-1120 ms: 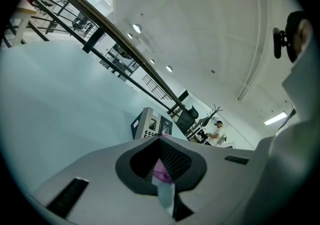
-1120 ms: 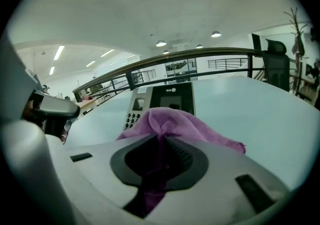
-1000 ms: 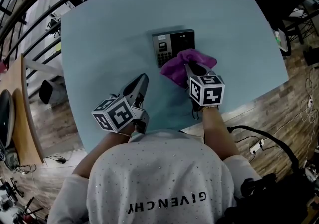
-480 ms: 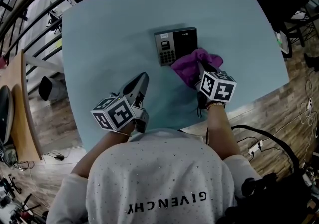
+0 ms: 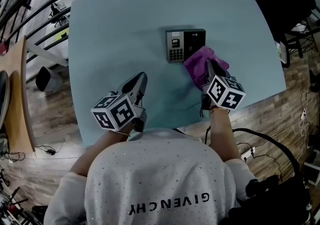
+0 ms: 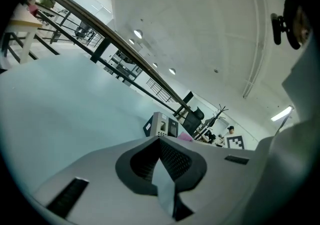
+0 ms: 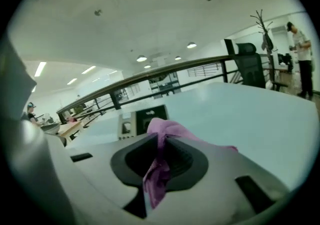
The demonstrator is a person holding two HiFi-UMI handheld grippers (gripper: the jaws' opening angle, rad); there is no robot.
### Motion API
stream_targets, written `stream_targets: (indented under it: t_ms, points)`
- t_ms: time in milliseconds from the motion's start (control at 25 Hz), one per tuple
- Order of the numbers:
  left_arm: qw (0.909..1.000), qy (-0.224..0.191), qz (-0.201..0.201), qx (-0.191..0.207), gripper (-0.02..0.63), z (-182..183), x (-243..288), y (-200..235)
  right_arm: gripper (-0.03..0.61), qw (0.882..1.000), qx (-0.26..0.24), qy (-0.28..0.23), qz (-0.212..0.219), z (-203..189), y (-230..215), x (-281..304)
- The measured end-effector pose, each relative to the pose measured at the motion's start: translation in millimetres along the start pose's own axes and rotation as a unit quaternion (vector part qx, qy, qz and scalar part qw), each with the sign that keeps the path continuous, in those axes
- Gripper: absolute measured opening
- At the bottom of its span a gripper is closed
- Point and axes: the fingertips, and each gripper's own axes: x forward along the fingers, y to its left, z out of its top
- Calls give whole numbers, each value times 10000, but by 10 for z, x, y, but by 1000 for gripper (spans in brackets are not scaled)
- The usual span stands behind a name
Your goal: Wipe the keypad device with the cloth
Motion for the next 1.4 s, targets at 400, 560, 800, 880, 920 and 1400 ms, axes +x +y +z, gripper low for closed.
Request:
stream_targets:
  t_ms: [400,560,800,880,920,1400]
  points:
    - [9967,-720,90,-359,5,354,-476,369,46,9701,-840,771,2141,-288,1979,-61]
    - [9965,-653,-405,-340,5,410,-686,368,46,9670,-1176,892,2077,-262,2255,126]
    - [9964,-341,-720,275,5,573,-1092,715,48,9668,-2259,760,920,-21,2163,635]
    - [9956,-252,-841,324,5,511,-1180,852,46,9629,-2552,713,513,13,2088,693]
    - [9953,-196,-899,311,5,482,-1217,922,46,9602,-2685,681,344,32,2078,716]
    - [9956,-193,-887,-237,5,511,-1234,1376,48,9040,-4130,816,-745,34,1988,945]
